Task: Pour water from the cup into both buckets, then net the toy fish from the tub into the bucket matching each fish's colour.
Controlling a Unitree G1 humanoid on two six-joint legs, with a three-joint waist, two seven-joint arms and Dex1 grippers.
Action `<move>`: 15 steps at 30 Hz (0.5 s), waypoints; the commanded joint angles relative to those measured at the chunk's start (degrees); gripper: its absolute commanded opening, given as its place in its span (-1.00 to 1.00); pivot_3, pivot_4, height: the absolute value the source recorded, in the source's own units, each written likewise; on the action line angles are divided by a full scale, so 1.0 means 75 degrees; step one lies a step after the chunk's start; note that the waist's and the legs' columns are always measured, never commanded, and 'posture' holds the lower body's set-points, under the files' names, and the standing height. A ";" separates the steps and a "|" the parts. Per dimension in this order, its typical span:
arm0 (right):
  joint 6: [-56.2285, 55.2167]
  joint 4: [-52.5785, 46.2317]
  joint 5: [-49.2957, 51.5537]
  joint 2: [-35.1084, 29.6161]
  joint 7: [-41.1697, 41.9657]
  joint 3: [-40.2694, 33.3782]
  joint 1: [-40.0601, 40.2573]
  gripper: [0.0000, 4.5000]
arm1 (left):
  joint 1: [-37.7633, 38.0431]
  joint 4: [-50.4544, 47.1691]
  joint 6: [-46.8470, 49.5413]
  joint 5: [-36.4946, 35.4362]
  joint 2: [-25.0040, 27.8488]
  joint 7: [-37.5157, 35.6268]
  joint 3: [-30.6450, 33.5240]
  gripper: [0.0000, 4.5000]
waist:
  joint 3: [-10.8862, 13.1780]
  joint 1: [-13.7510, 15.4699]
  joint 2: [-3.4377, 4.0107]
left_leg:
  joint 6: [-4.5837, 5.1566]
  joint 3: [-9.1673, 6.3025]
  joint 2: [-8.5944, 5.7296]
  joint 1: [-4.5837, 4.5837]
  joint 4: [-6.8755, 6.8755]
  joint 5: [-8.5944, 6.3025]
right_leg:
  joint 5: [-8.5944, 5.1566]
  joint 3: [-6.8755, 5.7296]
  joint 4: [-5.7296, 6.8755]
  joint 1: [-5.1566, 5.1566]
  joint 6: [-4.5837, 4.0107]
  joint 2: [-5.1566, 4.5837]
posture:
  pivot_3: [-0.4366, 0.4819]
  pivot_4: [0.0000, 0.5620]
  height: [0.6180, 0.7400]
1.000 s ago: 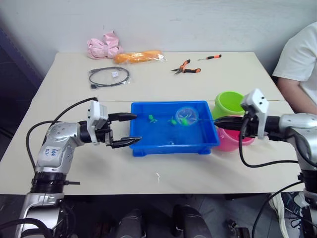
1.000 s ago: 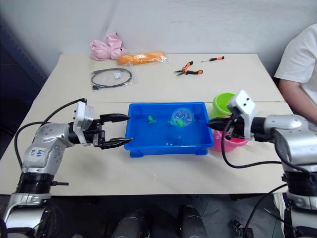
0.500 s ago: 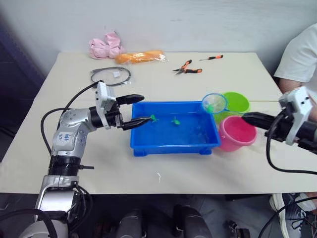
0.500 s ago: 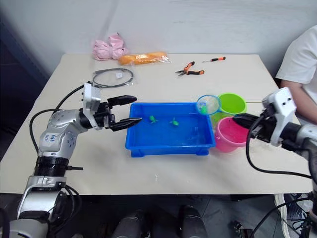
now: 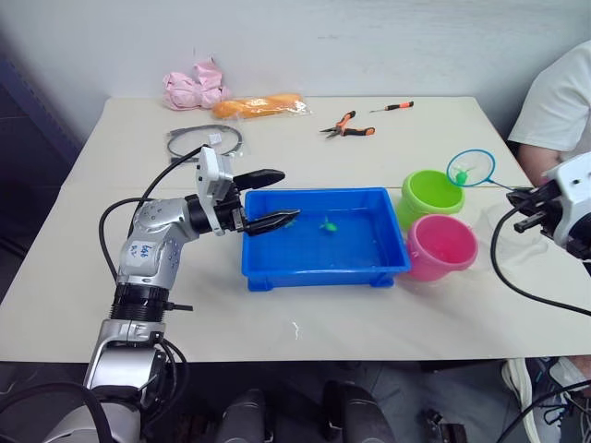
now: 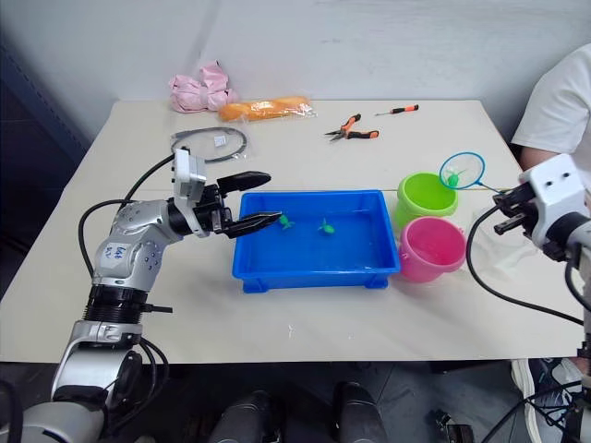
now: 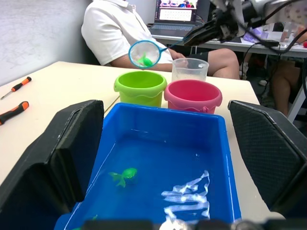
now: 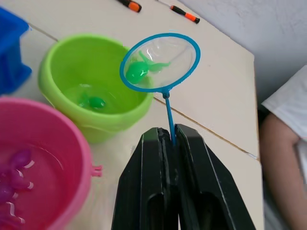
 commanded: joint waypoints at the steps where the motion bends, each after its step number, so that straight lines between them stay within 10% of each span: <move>1: -0.1525 0.0240 -0.1097 -0.0273 -0.0641 0.0371 0.0009 -1.00 | -0.0100 -0.0258 -0.0041 0.0009 0.0008 0.0080 0.0054 0.97 | 0.0000 -0.0002 0.0000 | -0.0001 0.0001 0.0000 0.0000 0.0000 0.0000 | 0.0000 0.0001 0.0000 0.0000 0.0000 0.0000 | -0.05 -0.47 1.00; 15: -0.4842 0.0938 -0.4913 -0.1342 -0.3070 0.1863 0.0272 -1.00 | 0.0244 -0.0671 0.0197 -0.0045 0.0201 0.0166 0.0085 0.97 | 0.0000 -0.0012 0.0001 | -0.0014 0.0004 0.0009 0.0005 0.0000 0.0008 | -0.0001 0.0026 -0.0005 0.0001 0.0000 -0.0003 | -0.05 -0.47 1.00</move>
